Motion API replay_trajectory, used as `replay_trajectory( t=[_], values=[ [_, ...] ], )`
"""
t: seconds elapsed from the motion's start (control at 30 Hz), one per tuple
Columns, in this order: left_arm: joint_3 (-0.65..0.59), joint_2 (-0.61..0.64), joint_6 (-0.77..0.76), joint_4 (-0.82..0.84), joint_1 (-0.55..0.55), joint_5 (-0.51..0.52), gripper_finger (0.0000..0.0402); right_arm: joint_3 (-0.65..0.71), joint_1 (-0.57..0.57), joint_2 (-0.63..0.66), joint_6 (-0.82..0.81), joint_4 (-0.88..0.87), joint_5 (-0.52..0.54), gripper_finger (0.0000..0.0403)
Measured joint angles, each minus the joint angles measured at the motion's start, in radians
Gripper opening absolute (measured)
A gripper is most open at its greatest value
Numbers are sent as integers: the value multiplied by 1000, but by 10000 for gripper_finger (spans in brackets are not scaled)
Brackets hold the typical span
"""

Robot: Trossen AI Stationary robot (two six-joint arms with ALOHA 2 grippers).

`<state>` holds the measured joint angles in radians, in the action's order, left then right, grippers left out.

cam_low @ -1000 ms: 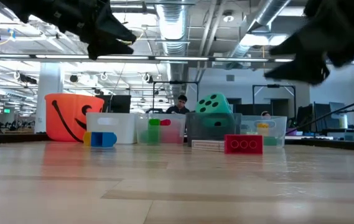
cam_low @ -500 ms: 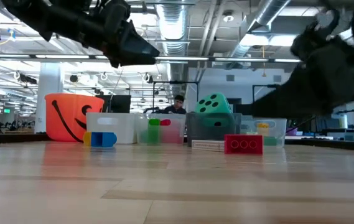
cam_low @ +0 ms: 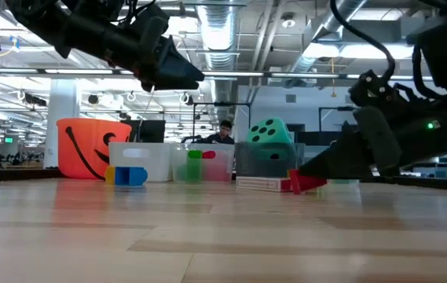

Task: Pick & Place Toys
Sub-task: Put the small red game piece into the right transparent bin

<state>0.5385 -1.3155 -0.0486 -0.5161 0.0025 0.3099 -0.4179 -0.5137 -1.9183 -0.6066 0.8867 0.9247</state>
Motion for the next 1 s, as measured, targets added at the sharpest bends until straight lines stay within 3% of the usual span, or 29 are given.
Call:
replay_trajectory(
  t=[0.17, 0.37, 0.53, 0.8, 1.0],
  values=[
    [0, 0, 0, 15, 0, 0, 221, 0, -1, 18, -6, -15, 97, 311],
    [0, 0, -1, 23, -2, 0, 221, 0, 7, 18, -193, -177, 171, 310],
    [0, 0, -9, 31, -5, 0, 221, 0, 35, 18, -317, -293, 154, 310],
    [0, 0, -11, 50, -9, -2, 221, 0, 73, 20, -326, -295, 92, 310],
    [0, 0, -11, 65, -9, -1, 221, -2, 91, 23, -444, -330, 96, 306]
  ],
)
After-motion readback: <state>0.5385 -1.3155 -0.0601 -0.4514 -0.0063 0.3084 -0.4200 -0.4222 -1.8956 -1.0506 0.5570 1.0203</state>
